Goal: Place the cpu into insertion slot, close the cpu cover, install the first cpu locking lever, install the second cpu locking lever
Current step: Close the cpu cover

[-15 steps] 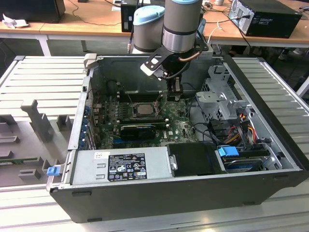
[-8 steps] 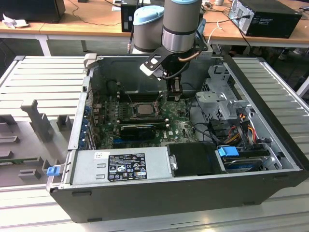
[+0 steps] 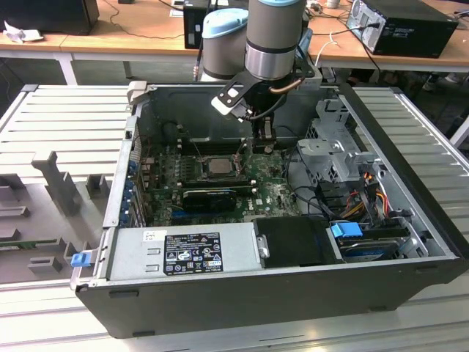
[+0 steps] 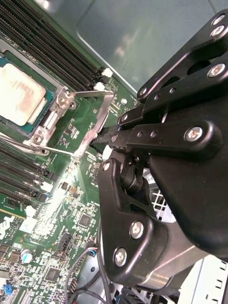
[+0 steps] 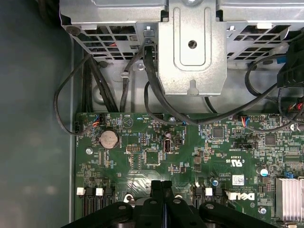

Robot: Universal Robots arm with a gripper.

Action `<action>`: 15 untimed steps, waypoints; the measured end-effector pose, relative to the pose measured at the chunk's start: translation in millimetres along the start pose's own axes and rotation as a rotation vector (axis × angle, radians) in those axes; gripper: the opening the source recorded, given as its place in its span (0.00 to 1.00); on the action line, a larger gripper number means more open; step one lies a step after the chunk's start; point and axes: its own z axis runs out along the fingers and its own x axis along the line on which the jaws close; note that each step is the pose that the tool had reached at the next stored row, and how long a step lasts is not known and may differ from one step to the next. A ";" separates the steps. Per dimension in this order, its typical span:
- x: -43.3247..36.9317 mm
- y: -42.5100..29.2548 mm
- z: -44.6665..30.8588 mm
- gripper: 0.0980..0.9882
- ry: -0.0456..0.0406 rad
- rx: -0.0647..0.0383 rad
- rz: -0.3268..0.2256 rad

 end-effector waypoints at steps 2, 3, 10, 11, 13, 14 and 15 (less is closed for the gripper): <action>0.0 -0.6 0.0 0.01 0.0000 0.000 0.000; 0.0 -0.9 0.0 0.01 0.0000 0.000 0.000; 0.0 -2.7 -0.2 0.01 -0.0001 0.000 0.000; 0.0 -3.2 -0.2 0.01 0.0000 0.000 0.000; 0.0 -4.4 -0.2 0.01 -0.0001 0.000 0.000; 0.0 -4.7 -0.2 0.01 0.0000 0.000 0.000; 0.0 -5.3 -0.3 0.01 -0.0001 0.000 0.000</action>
